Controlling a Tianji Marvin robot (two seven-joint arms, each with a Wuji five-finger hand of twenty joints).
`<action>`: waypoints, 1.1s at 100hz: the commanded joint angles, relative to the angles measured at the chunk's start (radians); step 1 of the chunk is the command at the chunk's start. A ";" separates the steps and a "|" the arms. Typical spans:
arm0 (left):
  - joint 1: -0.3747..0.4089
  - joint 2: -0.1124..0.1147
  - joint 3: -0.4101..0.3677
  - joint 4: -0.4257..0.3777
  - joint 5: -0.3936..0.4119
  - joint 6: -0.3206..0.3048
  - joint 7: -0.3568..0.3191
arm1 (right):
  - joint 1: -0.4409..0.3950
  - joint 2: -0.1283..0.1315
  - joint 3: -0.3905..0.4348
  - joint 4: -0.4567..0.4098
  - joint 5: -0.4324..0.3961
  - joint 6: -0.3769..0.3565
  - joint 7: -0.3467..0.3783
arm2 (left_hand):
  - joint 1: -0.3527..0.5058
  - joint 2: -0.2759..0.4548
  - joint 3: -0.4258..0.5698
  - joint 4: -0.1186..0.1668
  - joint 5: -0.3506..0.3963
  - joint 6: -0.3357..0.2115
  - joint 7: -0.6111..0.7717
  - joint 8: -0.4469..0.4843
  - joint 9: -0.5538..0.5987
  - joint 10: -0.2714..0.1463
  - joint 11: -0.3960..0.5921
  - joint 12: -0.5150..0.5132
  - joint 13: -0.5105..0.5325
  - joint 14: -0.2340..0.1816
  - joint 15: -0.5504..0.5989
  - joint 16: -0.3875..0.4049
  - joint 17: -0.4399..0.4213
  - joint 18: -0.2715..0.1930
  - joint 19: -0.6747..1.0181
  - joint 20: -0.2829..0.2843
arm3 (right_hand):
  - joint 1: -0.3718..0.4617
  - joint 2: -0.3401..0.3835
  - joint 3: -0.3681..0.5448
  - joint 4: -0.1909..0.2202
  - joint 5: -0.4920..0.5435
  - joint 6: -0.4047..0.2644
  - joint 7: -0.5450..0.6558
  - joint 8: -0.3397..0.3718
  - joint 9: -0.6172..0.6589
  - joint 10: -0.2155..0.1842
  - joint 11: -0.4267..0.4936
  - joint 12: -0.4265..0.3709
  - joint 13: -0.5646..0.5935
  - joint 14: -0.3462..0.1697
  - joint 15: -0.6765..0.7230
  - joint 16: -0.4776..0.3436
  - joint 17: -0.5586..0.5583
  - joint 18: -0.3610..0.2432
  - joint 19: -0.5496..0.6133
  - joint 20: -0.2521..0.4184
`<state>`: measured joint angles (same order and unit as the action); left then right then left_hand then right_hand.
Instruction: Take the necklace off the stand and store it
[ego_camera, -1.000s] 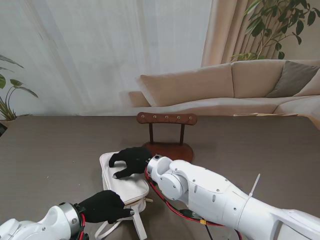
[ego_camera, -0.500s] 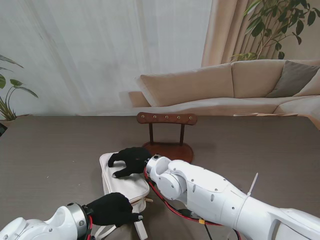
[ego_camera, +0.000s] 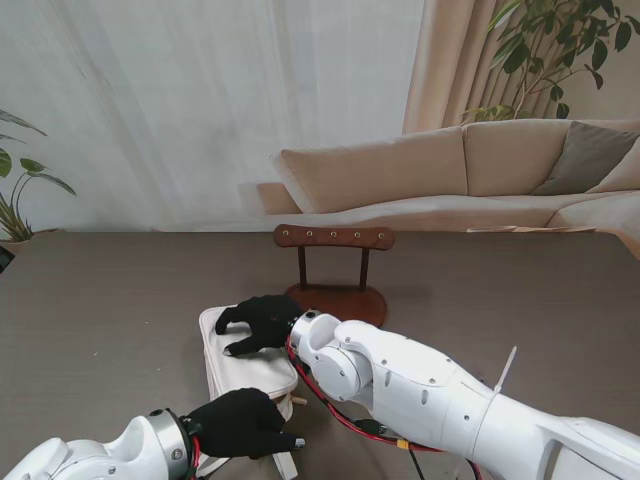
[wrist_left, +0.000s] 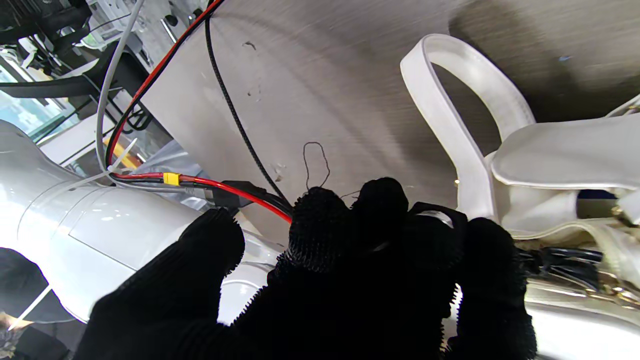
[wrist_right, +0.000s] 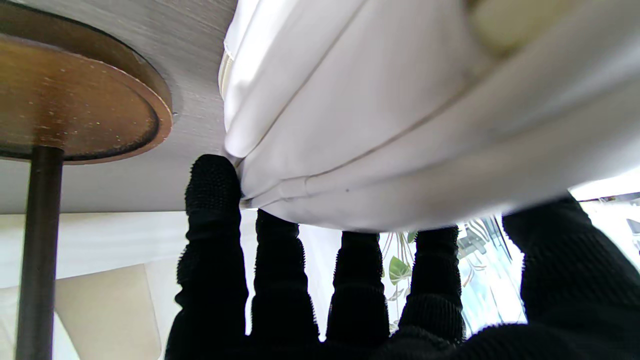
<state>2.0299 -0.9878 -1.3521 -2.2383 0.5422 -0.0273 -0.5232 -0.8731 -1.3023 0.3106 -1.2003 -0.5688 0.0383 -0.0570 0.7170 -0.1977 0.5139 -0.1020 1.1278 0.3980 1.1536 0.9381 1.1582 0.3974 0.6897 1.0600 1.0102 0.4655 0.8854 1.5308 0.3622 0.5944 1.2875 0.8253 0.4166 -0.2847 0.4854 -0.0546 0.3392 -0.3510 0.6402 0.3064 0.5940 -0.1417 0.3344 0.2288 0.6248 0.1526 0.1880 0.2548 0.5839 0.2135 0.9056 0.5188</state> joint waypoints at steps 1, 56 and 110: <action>-0.003 -0.009 0.021 -0.024 -0.013 -0.021 -0.013 | -0.050 0.003 -0.040 0.040 -0.005 0.008 0.055 | -0.027 -0.011 -0.019 0.013 0.015 -0.064 0.052 -0.006 0.036 -0.067 -0.006 -0.011 0.045 0.006 0.021 0.007 0.029 -0.106 0.091 -0.005 | 0.058 -0.007 -0.024 0.029 0.057 0.109 0.008 -0.003 0.022 0.038 0.021 0.002 0.063 0.007 0.109 0.054 -0.355 -0.040 0.027 0.024; 0.031 -0.016 -0.025 -0.026 0.022 -0.010 0.007 | -0.085 0.027 -0.002 -0.008 0.005 0.005 0.055 | -0.019 -0.007 -0.030 0.014 0.010 -0.068 0.036 -0.020 0.033 -0.070 -0.005 -0.012 0.043 0.001 0.029 0.008 0.029 -0.109 0.094 -0.011 | -0.095 -0.068 0.069 0.025 0.004 0.116 -0.022 0.013 -0.026 0.105 0.053 0.022 0.059 0.056 0.123 0.081 -0.365 0.004 0.017 0.033; 0.129 -0.035 -0.152 -0.034 -0.007 0.010 0.051 | -0.069 0.026 0.076 -0.081 -0.016 0.064 0.001 | -0.017 -0.014 -0.025 0.015 0.020 -0.061 0.044 -0.019 0.044 -0.064 -0.002 -0.009 0.055 0.015 0.023 0.001 0.028 -0.103 0.095 -0.011 | -0.224 -0.049 0.119 0.012 -0.067 0.138 -0.072 0.029 -0.131 0.131 0.055 0.023 -0.014 0.110 0.028 0.037 -0.356 0.057 -0.014 0.045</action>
<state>2.1579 -1.0207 -1.5002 -2.2776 0.5430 -0.0240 -0.4479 -0.9507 -1.2717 0.3824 -1.2832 -0.5829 0.0936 -0.0704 0.7170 -0.1977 0.5011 -0.1020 1.1298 0.3284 1.1672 0.9211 1.1673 0.3453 0.6765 1.0486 1.0306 0.4479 0.8998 1.5308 0.3746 0.5564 1.3051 0.8091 0.2234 -0.3292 0.5852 -0.0389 0.3090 -0.2385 0.5799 0.3160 0.4974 -0.0434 0.3768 0.2375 0.5652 0.1881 0.1702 0.2725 0.5805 0.2393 0.9056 0.5438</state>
